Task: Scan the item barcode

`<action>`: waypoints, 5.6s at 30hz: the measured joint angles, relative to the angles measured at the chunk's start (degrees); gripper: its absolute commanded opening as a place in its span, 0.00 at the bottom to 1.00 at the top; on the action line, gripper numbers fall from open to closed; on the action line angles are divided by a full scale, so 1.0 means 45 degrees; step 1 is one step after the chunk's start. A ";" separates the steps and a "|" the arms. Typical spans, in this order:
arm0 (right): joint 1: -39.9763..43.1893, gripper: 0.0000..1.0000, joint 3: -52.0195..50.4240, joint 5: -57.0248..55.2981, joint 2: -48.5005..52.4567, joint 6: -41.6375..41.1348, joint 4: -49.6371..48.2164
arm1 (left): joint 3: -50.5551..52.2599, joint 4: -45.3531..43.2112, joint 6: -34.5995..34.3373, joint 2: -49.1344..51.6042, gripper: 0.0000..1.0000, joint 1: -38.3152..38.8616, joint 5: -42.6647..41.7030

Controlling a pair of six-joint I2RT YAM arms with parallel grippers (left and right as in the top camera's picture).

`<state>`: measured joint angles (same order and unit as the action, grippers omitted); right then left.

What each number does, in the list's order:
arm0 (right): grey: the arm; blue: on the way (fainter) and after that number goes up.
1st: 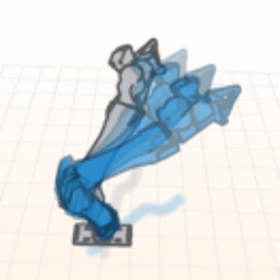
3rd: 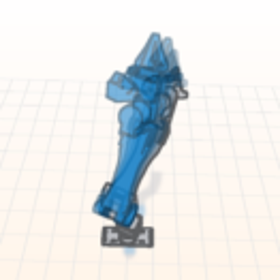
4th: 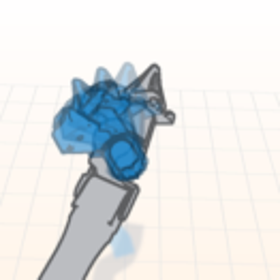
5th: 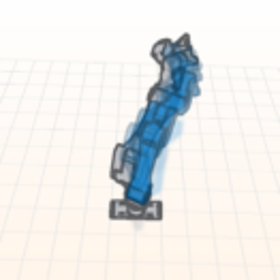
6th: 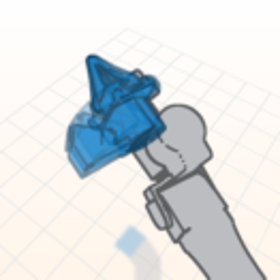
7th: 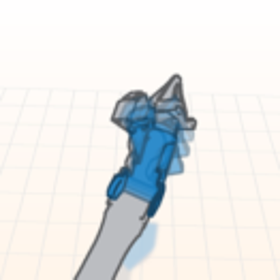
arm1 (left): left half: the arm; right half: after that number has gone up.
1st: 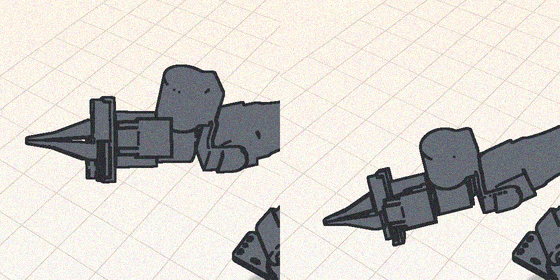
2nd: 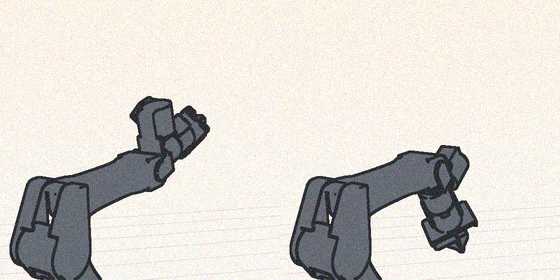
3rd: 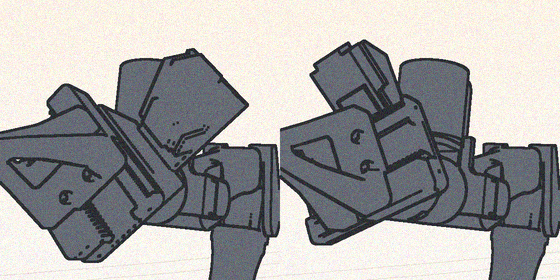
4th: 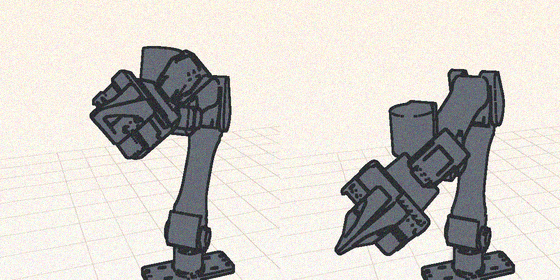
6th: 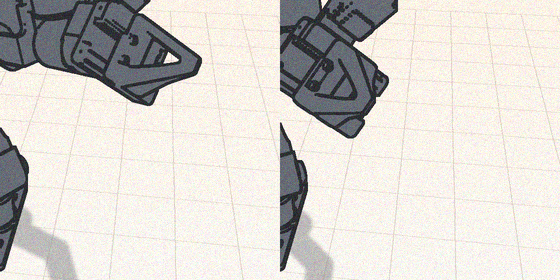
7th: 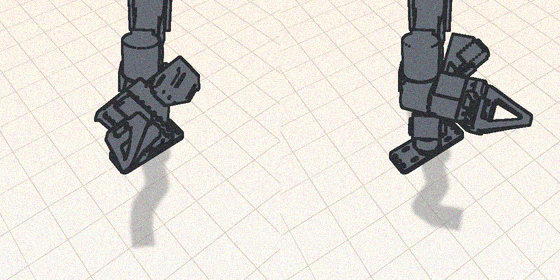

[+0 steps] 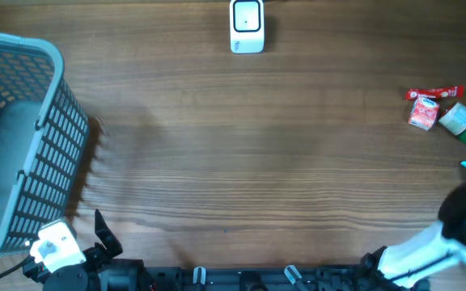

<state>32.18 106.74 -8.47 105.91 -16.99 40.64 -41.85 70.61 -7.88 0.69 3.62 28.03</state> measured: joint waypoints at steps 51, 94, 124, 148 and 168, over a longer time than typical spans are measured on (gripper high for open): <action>-0.6810 1.00 -2.3639 0.3526 -2.3338 0.1525 -0.9078 | 0.0000 -0.0015 0.0000 0.0000 1.00 0.0000 0.0000; -0.6810 0.99 -2.3639 0.2958 -2.3372 0.1447 -0.9015 | 0.7975 -1.2624 0.0000 -0.0039 1.00 -0.0544 -0.4687; -0.6810 1.00 -2.3639 0.2958 -2.3372 0.1447 -0.9020 | 0.9122 -1.4727 0.1603 -0.0039 1.00 -0.0680 -0.6071; -0.6810 1.00 -2.3639 0.2958 -2.3372 0.1447 -0.9015 | 0.9122 -1.4727 0.1739 -0.0039 1.00 -0.0748 -0.6217; -0.6810 1.00 -2.3639 0.2963 -2.3372 0.1443 -0.9015 | 0.9122 -1.4732 0.1739 -0.0039 1.00 -0.0719 -0.6217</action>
<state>1.54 0.36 4.86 0.73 -10.50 0.08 -0.80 4.32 -0.05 0.51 0.38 0.05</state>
